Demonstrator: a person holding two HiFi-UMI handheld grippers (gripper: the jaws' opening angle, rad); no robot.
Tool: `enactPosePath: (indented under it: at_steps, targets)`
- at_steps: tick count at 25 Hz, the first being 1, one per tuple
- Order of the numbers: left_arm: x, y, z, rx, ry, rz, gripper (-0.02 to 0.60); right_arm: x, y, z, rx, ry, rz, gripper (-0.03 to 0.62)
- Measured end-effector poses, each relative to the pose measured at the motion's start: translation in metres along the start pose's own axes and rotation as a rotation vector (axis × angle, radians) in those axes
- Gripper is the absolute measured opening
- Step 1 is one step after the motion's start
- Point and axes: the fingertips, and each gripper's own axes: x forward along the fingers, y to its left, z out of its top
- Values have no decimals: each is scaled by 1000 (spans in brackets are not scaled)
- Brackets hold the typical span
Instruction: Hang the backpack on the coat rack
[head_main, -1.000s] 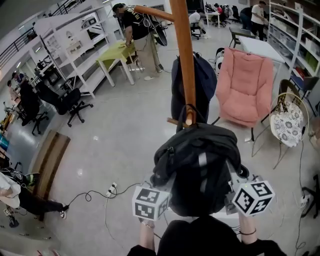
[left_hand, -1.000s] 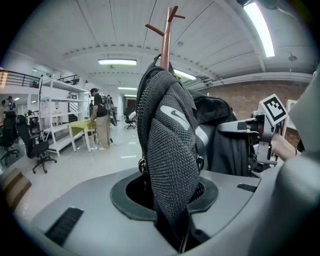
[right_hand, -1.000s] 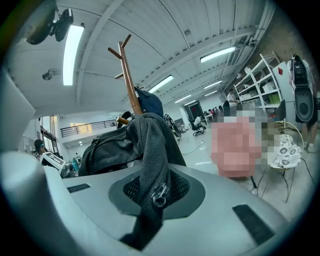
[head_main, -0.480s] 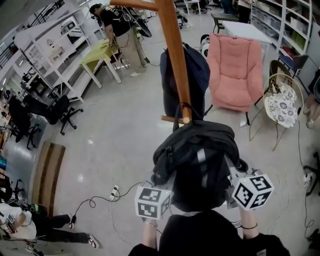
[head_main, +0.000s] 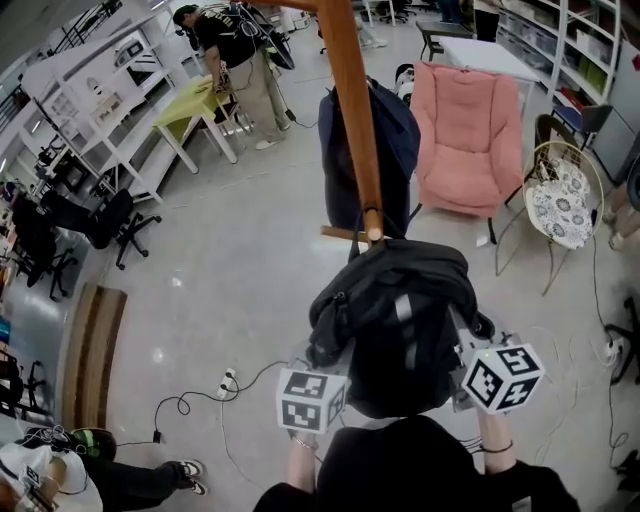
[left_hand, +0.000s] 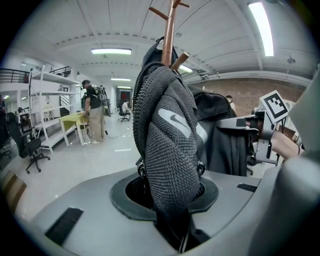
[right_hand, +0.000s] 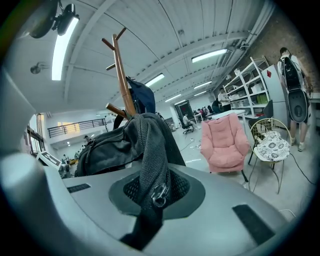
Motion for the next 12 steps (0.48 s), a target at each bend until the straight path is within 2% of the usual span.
enactPosePath:
  at_steps: [12]
  targets:
    - [6, 3, -7, 3, -30, 9, 131, 2, -3, -4, -32, -15, -9, 29]
